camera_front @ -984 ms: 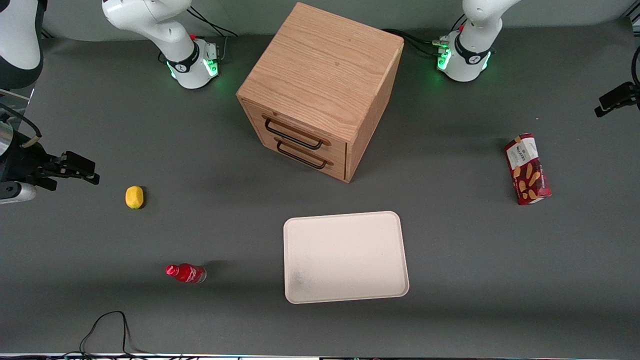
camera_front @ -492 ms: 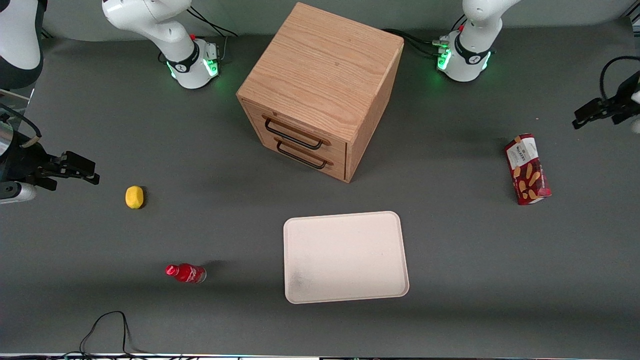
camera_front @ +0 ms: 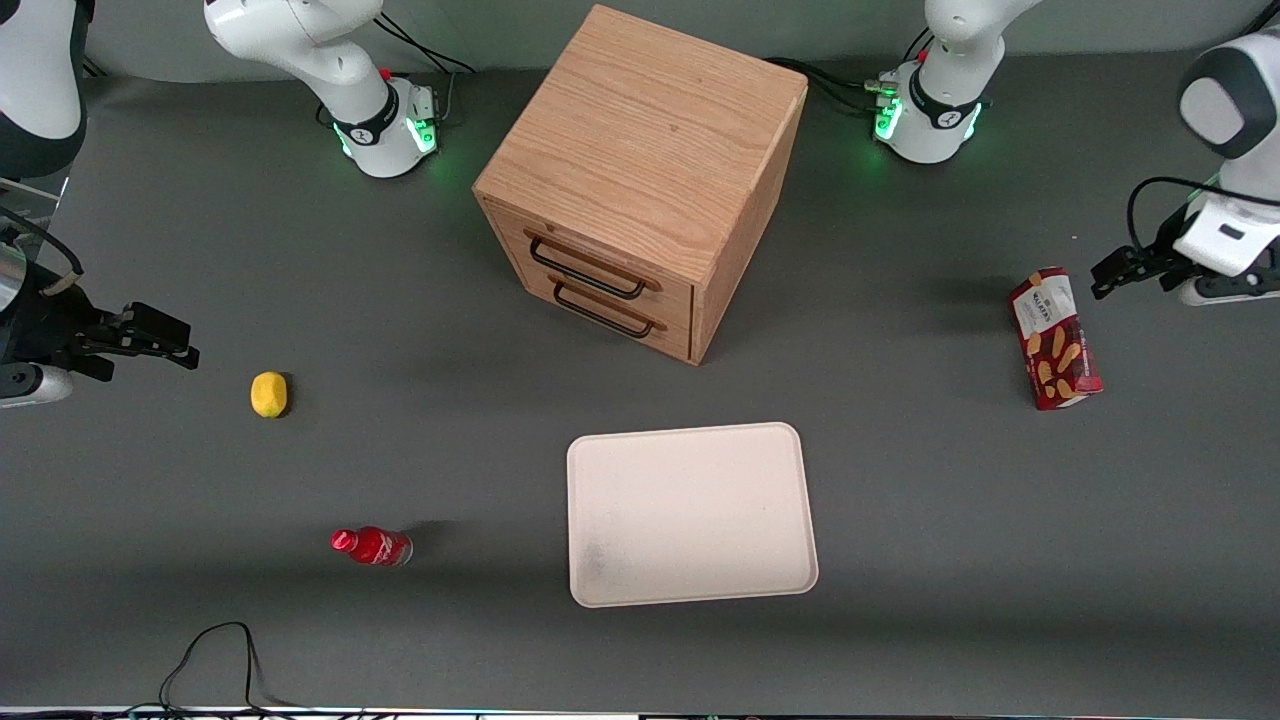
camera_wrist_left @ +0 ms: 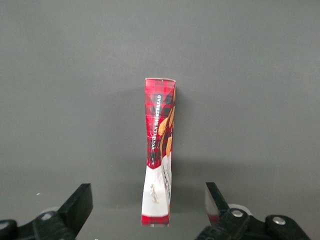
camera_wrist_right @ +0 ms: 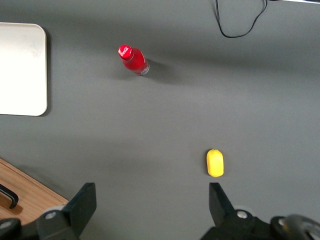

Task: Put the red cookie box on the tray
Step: 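Lower the left gripper and close it on the box's end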

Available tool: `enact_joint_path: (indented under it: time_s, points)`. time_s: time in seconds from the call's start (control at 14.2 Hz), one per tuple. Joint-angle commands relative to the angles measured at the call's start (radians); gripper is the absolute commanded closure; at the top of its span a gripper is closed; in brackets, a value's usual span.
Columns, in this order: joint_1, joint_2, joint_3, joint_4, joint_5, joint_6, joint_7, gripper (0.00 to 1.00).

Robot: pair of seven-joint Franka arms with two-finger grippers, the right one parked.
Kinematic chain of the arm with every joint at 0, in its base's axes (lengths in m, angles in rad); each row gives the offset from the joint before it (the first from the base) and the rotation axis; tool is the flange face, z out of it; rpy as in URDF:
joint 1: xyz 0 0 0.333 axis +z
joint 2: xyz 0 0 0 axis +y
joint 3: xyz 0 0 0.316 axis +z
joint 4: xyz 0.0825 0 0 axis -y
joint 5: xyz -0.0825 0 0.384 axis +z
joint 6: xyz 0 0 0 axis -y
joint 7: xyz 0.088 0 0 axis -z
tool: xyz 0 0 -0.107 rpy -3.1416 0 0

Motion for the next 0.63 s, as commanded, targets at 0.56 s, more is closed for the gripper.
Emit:
enact_joint_path:
  time_s: [0.56]
  points:
    - [-0.003,0.218,0.006,-0.135,-0.015,0.346,0.020,0.00]
